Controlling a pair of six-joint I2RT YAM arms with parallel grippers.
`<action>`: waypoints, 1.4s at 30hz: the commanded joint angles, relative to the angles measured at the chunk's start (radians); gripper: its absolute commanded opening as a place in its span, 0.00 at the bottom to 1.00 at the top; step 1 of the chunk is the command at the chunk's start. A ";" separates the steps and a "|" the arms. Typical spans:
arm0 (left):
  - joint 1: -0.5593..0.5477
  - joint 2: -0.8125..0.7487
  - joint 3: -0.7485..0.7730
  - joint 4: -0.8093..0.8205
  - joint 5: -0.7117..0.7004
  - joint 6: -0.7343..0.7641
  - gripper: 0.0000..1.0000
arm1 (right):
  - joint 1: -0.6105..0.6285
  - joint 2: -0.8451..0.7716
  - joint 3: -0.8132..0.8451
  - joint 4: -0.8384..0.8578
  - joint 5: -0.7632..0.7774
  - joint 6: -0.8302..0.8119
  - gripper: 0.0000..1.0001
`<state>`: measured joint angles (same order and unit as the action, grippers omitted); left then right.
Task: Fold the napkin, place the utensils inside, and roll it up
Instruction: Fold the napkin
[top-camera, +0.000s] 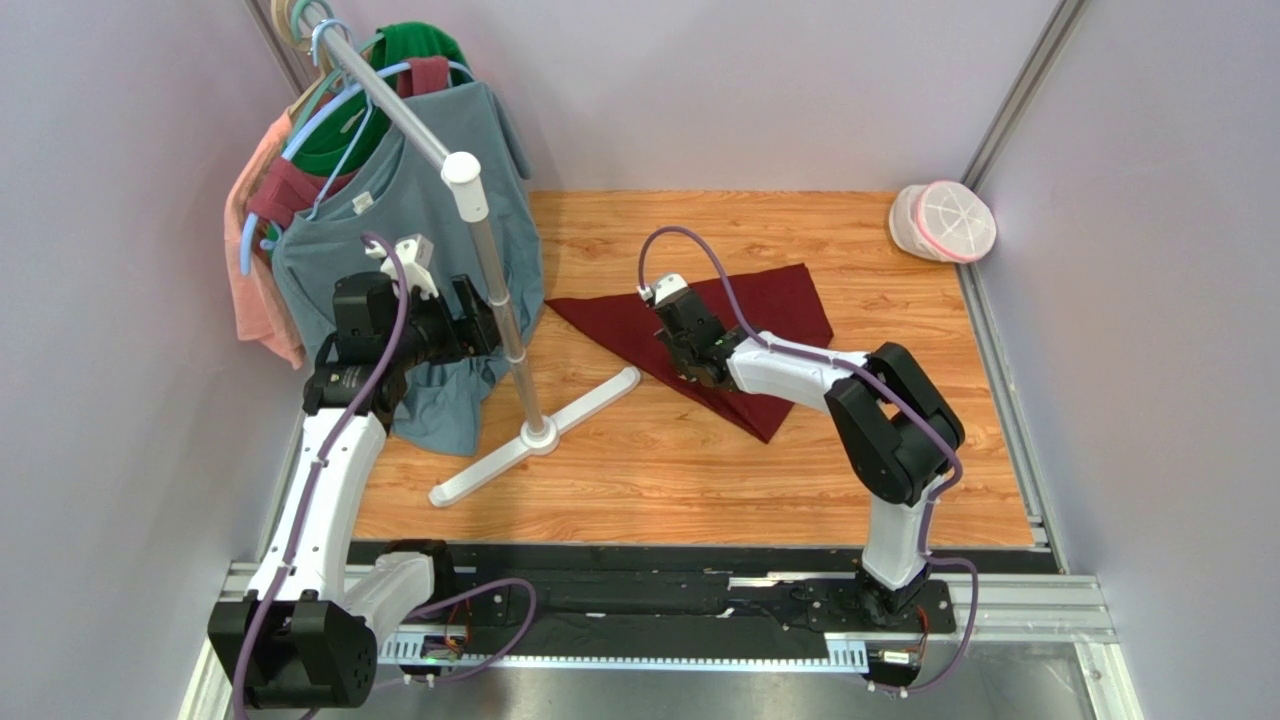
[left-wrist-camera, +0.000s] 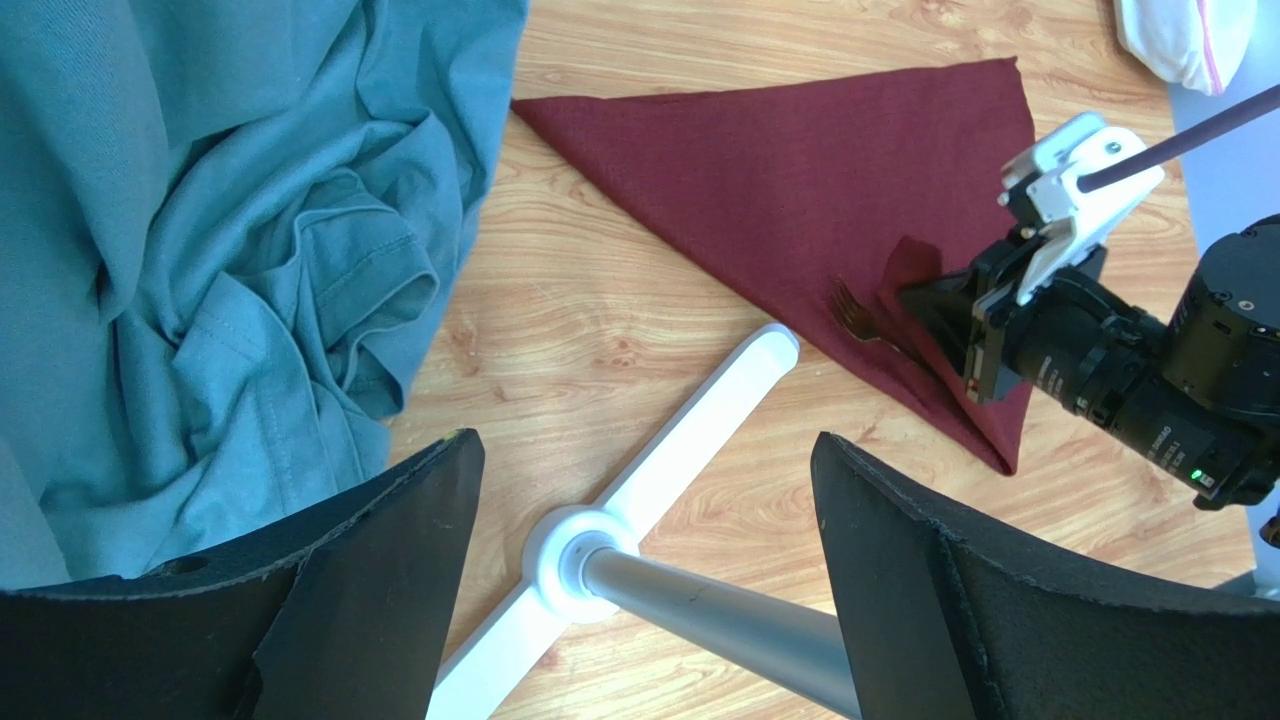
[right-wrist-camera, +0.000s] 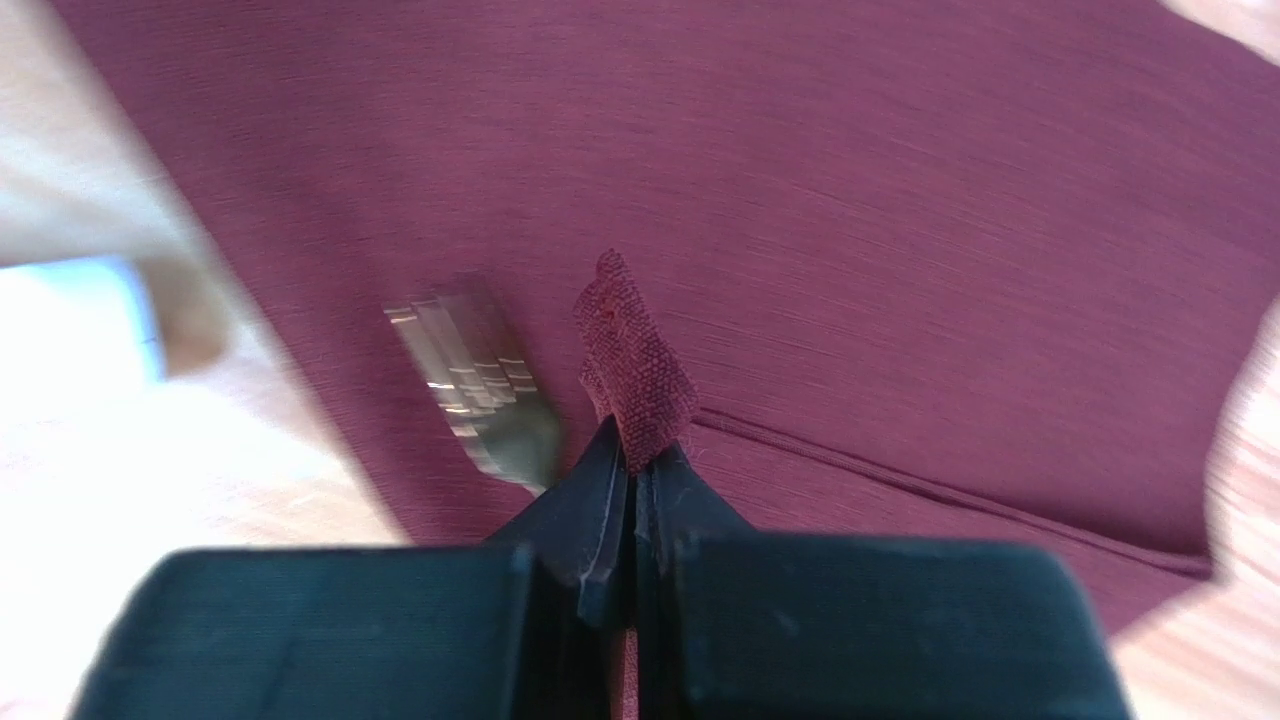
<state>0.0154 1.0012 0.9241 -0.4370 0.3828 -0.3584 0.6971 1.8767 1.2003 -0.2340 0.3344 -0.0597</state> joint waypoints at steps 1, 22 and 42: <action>0.001 0.001 0.012 0.021 0.016 -0.002 0.89 | 0.002 -0.077 -0.005 0.021 0.212 0.044 0.00; 0.001 0.001 0.009 0.026 0.031 -0.008 0.89 | 0.067 0.035 0.056 0.010 0.233 0.138 0.00; 0.001 -0.001 0.010 0.021 0.031 -0.005 0.89 | 0.056 -0.262 -0.082 -0.050 -0.012 0.310 0.76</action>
<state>0.0154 1.0027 0.9241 -0.4370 0.3954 -0.3614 0.7746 1.8088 1.1885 -0.2821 0.4175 0.1661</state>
